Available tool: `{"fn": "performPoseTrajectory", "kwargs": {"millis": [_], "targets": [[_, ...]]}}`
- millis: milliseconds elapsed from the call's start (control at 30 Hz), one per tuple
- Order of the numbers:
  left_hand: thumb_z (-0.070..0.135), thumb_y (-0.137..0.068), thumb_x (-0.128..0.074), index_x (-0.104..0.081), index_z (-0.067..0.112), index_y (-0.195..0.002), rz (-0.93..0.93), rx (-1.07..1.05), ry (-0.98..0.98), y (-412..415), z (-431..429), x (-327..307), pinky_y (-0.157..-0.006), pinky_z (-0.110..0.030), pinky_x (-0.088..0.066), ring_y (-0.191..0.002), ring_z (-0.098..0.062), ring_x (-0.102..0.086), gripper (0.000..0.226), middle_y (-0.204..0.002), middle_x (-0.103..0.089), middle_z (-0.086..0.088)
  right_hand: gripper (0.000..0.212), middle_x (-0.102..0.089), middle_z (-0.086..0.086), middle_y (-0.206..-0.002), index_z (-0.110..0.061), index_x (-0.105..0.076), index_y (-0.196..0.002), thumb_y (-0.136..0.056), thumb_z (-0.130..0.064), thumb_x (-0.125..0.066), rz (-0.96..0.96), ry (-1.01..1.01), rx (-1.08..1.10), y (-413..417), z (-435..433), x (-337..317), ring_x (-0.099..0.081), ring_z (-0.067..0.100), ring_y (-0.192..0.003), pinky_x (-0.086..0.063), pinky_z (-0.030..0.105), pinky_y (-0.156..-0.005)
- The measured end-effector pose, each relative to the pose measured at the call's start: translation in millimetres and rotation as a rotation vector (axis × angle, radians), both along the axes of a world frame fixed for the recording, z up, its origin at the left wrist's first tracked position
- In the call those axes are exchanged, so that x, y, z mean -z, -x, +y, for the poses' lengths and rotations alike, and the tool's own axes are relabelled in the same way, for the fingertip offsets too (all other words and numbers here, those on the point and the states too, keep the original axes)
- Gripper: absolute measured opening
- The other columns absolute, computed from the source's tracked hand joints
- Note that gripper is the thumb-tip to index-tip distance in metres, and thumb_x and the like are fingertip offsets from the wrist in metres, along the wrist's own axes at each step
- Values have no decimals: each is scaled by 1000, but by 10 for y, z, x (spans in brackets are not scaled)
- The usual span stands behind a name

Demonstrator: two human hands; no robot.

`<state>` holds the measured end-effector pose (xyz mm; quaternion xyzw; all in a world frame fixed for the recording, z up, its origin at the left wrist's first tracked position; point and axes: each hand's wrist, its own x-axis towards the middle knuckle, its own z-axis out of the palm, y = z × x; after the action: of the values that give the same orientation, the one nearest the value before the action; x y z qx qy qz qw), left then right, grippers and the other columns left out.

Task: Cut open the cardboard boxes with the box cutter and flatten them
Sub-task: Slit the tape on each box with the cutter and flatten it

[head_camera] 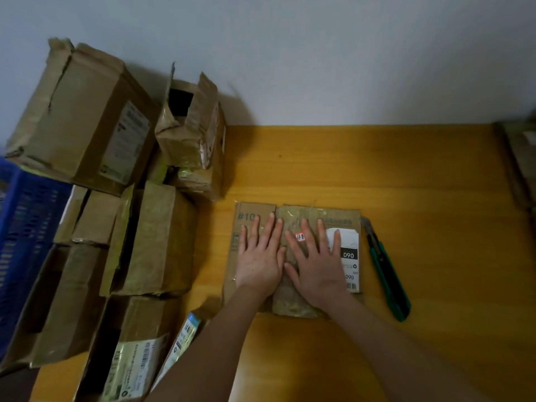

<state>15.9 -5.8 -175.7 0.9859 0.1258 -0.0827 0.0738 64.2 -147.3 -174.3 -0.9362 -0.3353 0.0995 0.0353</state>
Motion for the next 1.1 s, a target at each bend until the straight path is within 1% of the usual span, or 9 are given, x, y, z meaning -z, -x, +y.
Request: {"fn": "performPoseTrajectory", "kwargs": {"millis": [167, 533, 600, 700, 800, 900, 967, 1033, 1100], "targets": [[43, -98, -25, -24, 20, -150, 0, 3, -31, 11, 3, 17, -113, -49, -14, -145, -28, -23, 57, -157, -20, 1, 61, -24, 13, -157, -27, -25, -149, -94, -54, -25, -17, -17, 13, -6, 7, 20, -17, 40, -144, -13, 63, -110], [43, -98, -25, -28, 20, -151, 6, 1, -45, 12, -5, 20, -114, -48, -12, -144, -30, -29, 57, -157, -31, -2, 62, -27, 13, -156, -27, -32, -148, -92, -54, -28, -14, -4, 7, 6, 20, -9, -20, 41, -144, -13, 62, -111], [45, -98, -18, -19, 22, -152, 21, 0, -31, 1, 1, -10, -117, -46, -6, -147, -29, -21, 59, -159, -19, 0, 62, -29, 12, -155, -27, -34, -147, -93, -55, -26, 17, 7, 19, -2, 24, -44, -22, 40, -143, -13, 61, -111], [53, -92, 5, 5, 29, -152, 95, 26, 34, 6, 37, -94, -119, -43, 10, -150, -23, 8, 65, -160, 10, 6, 64, -23, 9, -158, -30, -31, -149, -93, -59, -19, 104, -12, 20, -21, 7, -117, -13, 35, -147, -4, 57, -114], [57, -99, -12, -1, 29, -155, 72, -1, 186, 15, 104, -281, -121, -43, 4, -150, -21, 6, 64, -164, 4, 2, 66, -6, 4, -162, -29, -23, -152, -94, -59, -33, 233, -120, 57, -74, -74, -314, 5, 27, -149, 7, 45, -118], [46, -100, -39, -11, 25, -155, -37, -234, 226, 82, 148, -508, -120, -47, -15, -148, -27, -14, 66, -162, -10, -5, 62, -17, 6, -158, -24, -29, -150, -95, -44, -50, 207, -185, 305, -7, -323, -598, -16, 26, -145, -21, 38, -116], [38, -97, -51, -16, 21, -154, -24, -518, 306, 127, 194, -594, -112, -50, -32, -140, -34, -30, 69, -157, -20, -11, 61, -28, 6, -149, -24, -30, -147, -93, -40, -54, 180, -162, 534, 95, -518, -696, -37, 24, -130, -43, 37, -100], [39, -95, -55, -24, 17, -150, 65, -777, 496, 139, 290, -592, -103, -52, -43, -131, -39, -41, 67, -148, -30, -16, 65, -36, 6, -139, -24, -30, -144, -89, -43, -60, 314, -139, 717, 208, -620, -732, -51, 25, -114, -50, 35, -80], [45, -92, -56, -36, 15, -143, 97, -888, 651, 130, 360, -617, -98, -53, -48, -122, -37, -49, 62, -138, -43, -16, 64, -50, 4, -130, -22, -37, -137, -84, -39, -69, 500, -290, 866, 277, -615, -741, -58, 23, -102, -47, 30, -69]]}}
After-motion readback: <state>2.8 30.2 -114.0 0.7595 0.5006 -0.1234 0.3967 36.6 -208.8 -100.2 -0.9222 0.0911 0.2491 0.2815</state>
